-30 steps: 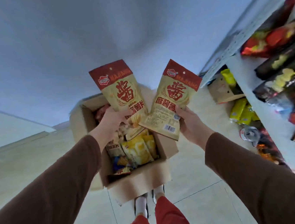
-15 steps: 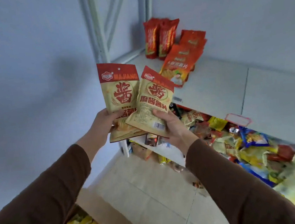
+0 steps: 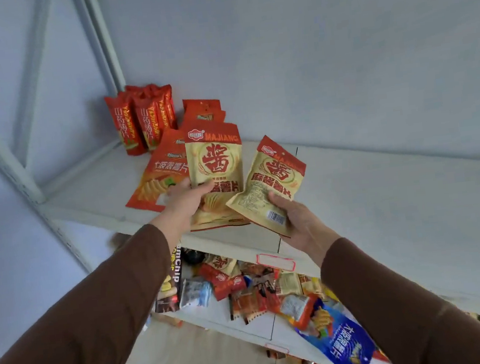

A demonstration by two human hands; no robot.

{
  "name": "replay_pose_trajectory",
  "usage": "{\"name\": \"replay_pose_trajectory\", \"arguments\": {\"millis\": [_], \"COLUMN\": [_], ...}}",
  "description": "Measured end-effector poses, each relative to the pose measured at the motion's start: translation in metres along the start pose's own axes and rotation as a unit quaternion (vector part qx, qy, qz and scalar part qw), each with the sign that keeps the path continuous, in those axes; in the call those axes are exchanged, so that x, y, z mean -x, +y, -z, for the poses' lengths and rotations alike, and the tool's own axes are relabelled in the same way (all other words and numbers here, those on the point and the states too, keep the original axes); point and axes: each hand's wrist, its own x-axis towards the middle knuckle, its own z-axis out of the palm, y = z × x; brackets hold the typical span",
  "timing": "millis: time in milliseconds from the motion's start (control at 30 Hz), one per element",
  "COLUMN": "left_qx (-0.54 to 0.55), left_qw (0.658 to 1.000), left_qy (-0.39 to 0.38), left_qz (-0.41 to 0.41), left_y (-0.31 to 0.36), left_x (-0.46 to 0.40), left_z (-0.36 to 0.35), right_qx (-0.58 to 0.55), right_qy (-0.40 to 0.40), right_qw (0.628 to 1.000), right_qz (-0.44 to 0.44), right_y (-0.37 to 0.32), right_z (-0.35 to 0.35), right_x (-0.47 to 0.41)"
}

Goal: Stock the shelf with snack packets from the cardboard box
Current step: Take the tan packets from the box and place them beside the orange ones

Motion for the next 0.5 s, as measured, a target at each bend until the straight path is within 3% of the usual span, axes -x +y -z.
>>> {"name": "replay_pose_trajectory", "arguments": {"millis": [233, 500], "left_qx": [-0.057, -0.039], "left_qw": [0.995, 0.991], "left_qy": [-0.081, -0.124], "left_qz": [0.014, 0.016], "left_y": [0.014, 0.019], "left_x": [-0.120, -0.272], "left_z": [-0.047, -0.078], "right_qx": [-0.007, 0.010], "right_qy": [0.054, 0.135], "right_qw": [0.998, 0.990], "right_qz": [0.009, 0.041], "right_y": [-0.038, -0.065], "right_z": [0.031, 0.031], "right_x": [-0.068, -0.156]}}
